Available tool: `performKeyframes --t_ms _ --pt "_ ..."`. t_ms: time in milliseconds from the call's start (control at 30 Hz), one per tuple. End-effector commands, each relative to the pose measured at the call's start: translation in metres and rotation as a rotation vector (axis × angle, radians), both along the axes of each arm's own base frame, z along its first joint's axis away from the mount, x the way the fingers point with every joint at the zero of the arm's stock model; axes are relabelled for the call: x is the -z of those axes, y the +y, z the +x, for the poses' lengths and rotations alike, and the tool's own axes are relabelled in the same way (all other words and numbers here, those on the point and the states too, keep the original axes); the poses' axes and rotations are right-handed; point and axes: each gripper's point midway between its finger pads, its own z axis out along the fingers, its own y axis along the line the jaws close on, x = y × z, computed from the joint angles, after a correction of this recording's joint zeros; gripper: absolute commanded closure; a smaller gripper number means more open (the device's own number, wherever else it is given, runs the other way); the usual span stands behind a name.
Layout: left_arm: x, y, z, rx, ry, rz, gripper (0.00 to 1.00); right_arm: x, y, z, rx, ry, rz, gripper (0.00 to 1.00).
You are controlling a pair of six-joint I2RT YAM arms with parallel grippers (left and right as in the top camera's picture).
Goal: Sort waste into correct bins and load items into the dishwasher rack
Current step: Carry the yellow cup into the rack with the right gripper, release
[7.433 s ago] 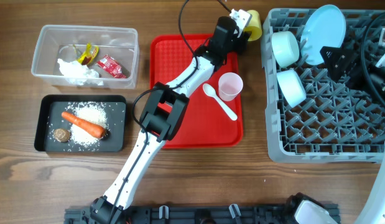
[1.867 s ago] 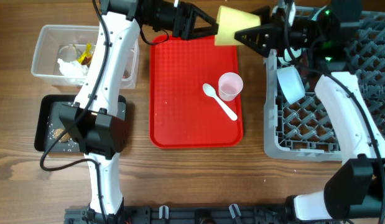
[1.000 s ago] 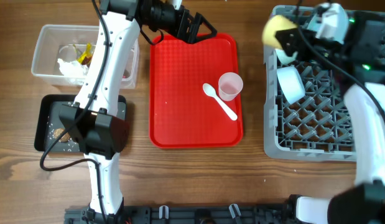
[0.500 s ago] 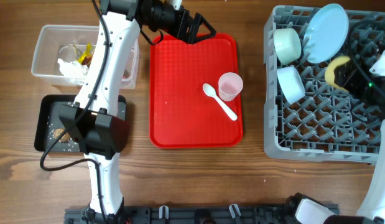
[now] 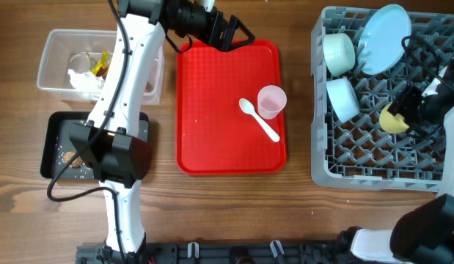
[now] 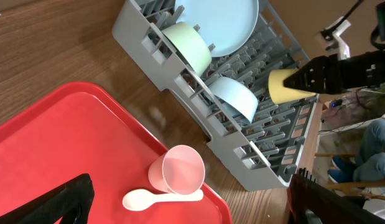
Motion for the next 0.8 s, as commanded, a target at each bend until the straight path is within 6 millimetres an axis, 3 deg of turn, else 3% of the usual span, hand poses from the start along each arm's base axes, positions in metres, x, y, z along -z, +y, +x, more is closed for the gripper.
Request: performKeyframes --t_ms 0,100,233,567,700,767 --pt "-0.003 -0.001 0.0 0.004 -0.016 0.0 0.0 0.008 -0.004 0.002 0.019 0.027 -0.002 0.42" --pt "-0.003 -0.001 0.0 0.004 -0.016 0.0 0.0 0.017 -0.001 0.004 0.013 0.043 0.027 0.4" --pt "-0.003 -0.001 0.0 0.004 -0.016 0.0 0.0 0.021 0.0 0.006 0.011 0.051 0.039 0.25" --pt "-0.003 -0.001 0.0 0.004 -0.016 0.0 0.0 0.018 0.006 0.017 -0.013 -0.005 0.075 0.21" --pt "-0.003 -0.001 0.0 0.004 -0.016 0.0 0.0 -0.001 0.021 0.029 -0.096 -0.093 0.121 0.21" --pt "-0.003 -0.001 0.0 0.004 -0.016 0.0 0.0 -0.027 0.029 0.034 -0.13 -0.16 0.092 0.21"
